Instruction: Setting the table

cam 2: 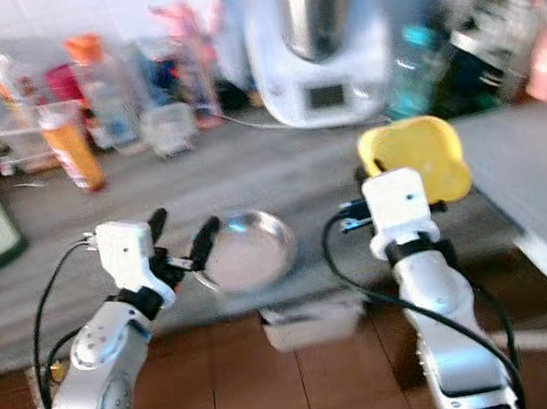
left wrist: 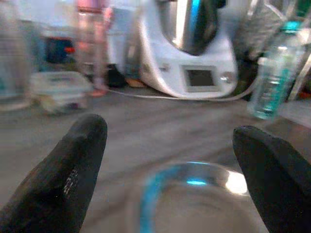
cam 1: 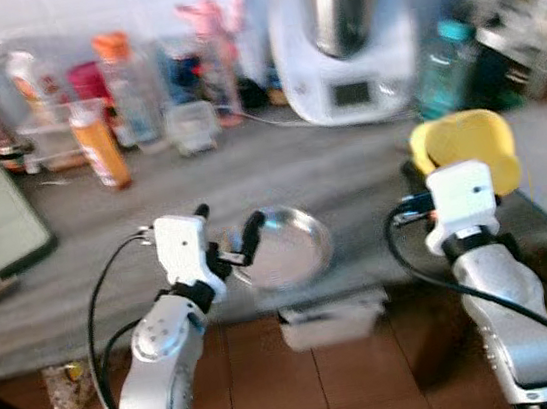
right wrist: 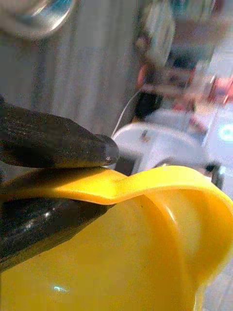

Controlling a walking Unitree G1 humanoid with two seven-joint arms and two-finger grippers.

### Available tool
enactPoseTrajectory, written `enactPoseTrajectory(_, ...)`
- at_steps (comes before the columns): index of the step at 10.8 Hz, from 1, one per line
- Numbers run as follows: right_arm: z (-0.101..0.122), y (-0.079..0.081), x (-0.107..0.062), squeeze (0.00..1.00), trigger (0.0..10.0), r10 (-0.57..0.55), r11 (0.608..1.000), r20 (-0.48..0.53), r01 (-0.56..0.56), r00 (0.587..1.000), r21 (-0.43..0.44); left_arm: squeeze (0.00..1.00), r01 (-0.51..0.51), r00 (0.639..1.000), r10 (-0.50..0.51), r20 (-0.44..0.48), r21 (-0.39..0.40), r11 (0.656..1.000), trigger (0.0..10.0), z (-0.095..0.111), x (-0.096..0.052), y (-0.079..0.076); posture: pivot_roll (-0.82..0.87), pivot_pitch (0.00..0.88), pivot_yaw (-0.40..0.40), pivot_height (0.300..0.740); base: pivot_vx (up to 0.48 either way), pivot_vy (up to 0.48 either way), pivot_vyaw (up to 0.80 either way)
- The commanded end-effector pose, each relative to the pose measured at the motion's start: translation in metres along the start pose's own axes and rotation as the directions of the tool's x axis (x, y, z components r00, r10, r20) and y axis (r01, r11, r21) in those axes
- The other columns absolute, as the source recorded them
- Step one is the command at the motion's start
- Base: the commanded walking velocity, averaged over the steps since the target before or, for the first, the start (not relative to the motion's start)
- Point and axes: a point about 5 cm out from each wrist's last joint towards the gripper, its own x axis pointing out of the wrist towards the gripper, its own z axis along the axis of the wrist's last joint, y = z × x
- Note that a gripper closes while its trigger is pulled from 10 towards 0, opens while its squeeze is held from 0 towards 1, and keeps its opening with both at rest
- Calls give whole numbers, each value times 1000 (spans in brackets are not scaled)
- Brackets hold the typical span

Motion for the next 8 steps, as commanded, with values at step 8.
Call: enactPoseTrajectory(8,13,18,3,0,10000,113,993,72,-114,991,16,0,-67,996,75,-43,154,986,10000,15,-44,38,11,16,7,740,88,0,0)
